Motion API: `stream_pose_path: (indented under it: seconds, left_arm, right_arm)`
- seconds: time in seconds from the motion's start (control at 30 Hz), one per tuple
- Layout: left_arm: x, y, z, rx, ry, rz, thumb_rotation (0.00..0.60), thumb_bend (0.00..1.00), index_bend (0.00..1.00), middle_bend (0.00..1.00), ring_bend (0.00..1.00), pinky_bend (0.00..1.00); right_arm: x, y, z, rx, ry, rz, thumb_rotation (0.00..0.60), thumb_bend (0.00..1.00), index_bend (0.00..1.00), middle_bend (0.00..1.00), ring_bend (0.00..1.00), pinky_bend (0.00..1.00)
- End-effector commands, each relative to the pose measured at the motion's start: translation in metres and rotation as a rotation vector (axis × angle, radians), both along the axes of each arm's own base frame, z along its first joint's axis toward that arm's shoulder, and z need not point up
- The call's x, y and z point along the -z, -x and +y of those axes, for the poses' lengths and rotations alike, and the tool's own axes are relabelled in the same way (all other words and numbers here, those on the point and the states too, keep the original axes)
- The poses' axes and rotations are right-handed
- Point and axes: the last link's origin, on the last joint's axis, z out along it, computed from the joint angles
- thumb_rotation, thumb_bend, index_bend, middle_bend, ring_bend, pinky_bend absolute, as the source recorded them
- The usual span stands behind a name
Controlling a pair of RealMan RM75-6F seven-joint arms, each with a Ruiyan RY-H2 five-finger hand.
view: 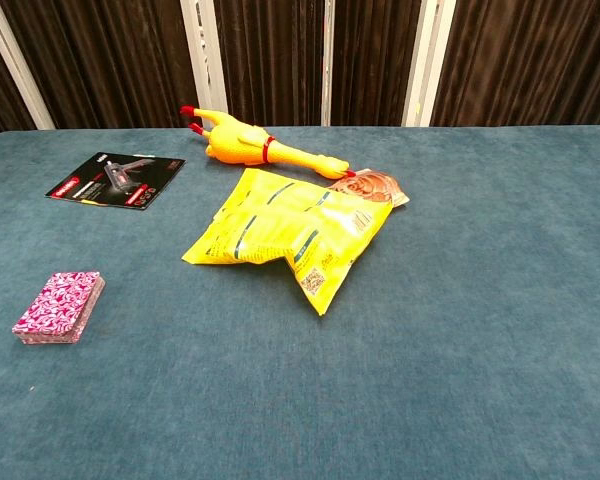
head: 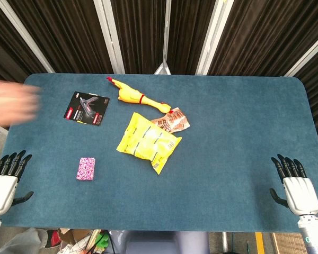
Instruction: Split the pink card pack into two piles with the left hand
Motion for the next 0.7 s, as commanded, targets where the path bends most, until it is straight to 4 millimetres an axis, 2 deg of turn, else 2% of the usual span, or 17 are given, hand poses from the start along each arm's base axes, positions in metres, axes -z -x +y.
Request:
stream_pose_path:
  seconds: [0.03, 0.47, 0.7]
  left_arm:
    - [0.000, 0.000, 0.000, 0.000, 0.000, 0.000, 0.600, 0.17, 0.00, 0.00, 0.00, 0.00]
    - [0.009, 0.000, 0.010, -0.062, 0.069, 0.035, 0.600, 0.17, 0.00, 0.00, 0.00, 0.00]
    - [0.024, -0.013, 0.034, -0.124, 0.168, 0.052, 0.600, 0.16, 0.00, 0.00, 0.00, 0.00]
  right_arm:
    - [0.000, 0.000, 0.000, 0.000, 0.000, 0.000, 0.600, 0.36, 0.00, 0.00, 0.00, 0.03]
    - [0.001, 0.000, -0.001, 0.002, -0.001, -0.005, 0.600, 0.36, 0.00, 0.00, 0.00, 0.03]
    - [0.001, 0.000, -0.002, 0.005, -0.004, -0.010, 0.600, 0.36, 0.00, 0.00, 0.00, 0.03]
